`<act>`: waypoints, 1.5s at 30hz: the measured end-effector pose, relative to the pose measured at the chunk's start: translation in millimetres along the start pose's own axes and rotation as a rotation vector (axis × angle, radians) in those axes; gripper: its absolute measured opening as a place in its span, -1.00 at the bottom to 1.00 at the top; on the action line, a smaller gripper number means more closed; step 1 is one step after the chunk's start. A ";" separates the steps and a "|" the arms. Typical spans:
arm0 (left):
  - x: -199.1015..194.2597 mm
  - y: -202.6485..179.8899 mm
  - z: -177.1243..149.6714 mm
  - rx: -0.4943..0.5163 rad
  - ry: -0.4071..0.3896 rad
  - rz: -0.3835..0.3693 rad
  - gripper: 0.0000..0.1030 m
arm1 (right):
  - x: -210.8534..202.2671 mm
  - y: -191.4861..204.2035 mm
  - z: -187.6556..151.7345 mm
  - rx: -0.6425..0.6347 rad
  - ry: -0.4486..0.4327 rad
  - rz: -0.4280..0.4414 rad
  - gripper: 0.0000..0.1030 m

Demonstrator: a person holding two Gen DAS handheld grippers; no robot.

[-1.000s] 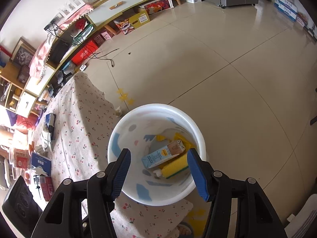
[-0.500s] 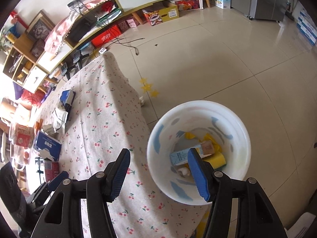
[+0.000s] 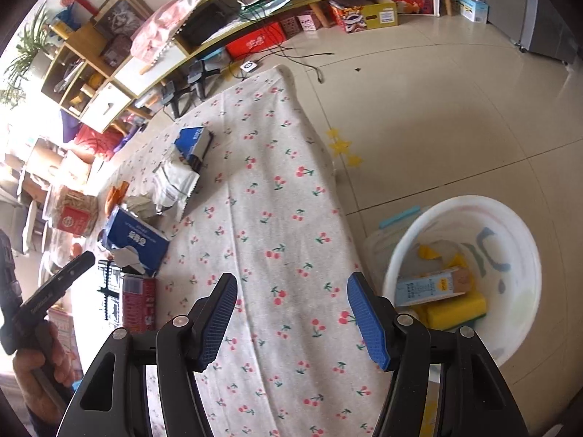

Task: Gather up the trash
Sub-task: 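Move both grippers back to the table toward the blue tissue box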

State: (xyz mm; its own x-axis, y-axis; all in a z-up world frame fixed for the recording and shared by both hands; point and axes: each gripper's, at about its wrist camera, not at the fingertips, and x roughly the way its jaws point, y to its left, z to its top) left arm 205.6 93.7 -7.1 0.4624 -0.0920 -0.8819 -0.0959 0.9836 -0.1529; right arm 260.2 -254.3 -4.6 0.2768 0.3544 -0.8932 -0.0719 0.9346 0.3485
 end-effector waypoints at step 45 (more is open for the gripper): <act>26.6 -10.2 18.4 0.032 0.027 -0.289 -0.95 | 137.3 81.3 78.3 0.133 0.002 0.347 0.12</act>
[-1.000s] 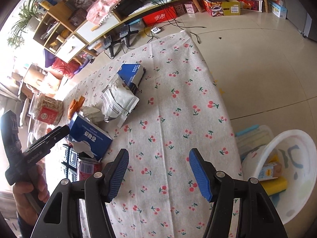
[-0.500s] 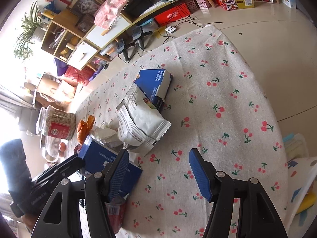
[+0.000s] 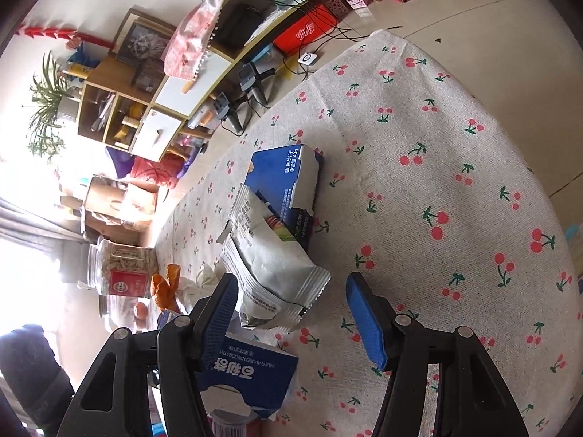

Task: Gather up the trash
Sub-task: 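Move both grippers back to the table toward the blue tissue box, then grasp the blue tissue box with the left gripper while the right grasps the foil packet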

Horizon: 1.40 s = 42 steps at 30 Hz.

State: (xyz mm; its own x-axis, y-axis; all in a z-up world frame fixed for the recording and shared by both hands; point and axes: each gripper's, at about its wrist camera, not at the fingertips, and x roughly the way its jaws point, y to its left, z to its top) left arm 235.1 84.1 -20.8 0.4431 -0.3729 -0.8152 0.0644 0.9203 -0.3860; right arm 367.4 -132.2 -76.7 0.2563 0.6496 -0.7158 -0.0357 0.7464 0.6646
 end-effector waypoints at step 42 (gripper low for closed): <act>59.2 -78.7 -58.5 0.262 0.155 0.149 -0.37 | -35.1 -21.7 -3.1 -0.024 -0.013 -0.072 0.06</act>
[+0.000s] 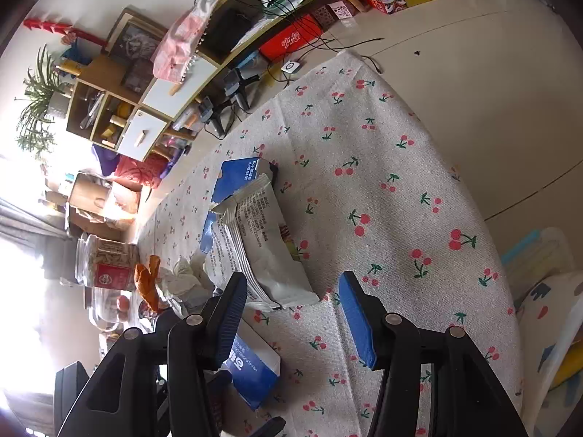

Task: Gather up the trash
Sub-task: 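Grasp the blue tissue box with the left gripper while the right grasps the foil packet, then carry the foil packet over the bucket with the right gripper while the left carries the tissue box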

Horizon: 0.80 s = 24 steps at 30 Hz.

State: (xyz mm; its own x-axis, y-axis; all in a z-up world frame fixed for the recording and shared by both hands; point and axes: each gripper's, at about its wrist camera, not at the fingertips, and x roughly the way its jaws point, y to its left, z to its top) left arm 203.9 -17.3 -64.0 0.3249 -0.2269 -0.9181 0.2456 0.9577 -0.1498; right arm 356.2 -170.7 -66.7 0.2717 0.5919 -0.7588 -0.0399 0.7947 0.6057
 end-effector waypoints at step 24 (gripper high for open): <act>1.5 18.3 1.5 -0.094 -0.018 -0.167 -0.88 | -21.1 37.3 -21.5 -0.205 -0.046 -0.054 -0.85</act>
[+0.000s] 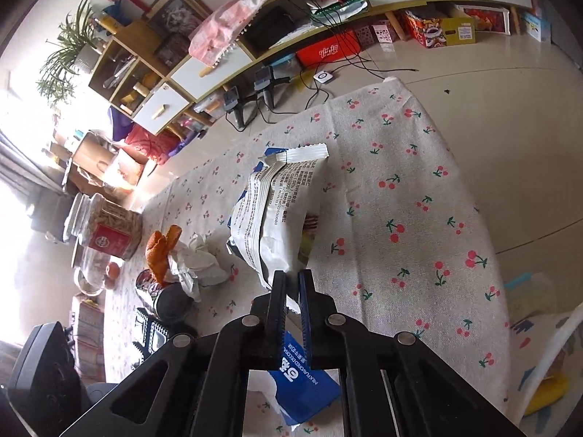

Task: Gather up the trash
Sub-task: 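Carry the foil packet over the bucket with the right gripper while the left carries the tissue box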

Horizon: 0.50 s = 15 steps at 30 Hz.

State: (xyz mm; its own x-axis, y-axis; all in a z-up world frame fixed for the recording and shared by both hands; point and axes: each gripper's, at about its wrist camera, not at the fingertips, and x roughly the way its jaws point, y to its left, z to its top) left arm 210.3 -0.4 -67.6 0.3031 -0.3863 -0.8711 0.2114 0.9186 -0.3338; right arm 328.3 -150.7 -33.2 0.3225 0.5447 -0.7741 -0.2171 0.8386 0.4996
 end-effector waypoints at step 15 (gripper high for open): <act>45.2 -34.0 4.1 0.101 -0.006 0.150 -0.40 | -107.2 -38.0 -34.8 0.081 -0.095 -0.037 -0.85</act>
State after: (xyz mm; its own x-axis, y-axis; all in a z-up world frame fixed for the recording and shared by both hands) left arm 220.5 -49.4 -94.1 0.3439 -0.2468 -0.9060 0.2558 0.9530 -0.1625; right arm 269.9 -241.2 17.2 0.4154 0.5082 -0.7544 -0.1292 0.8539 0.5041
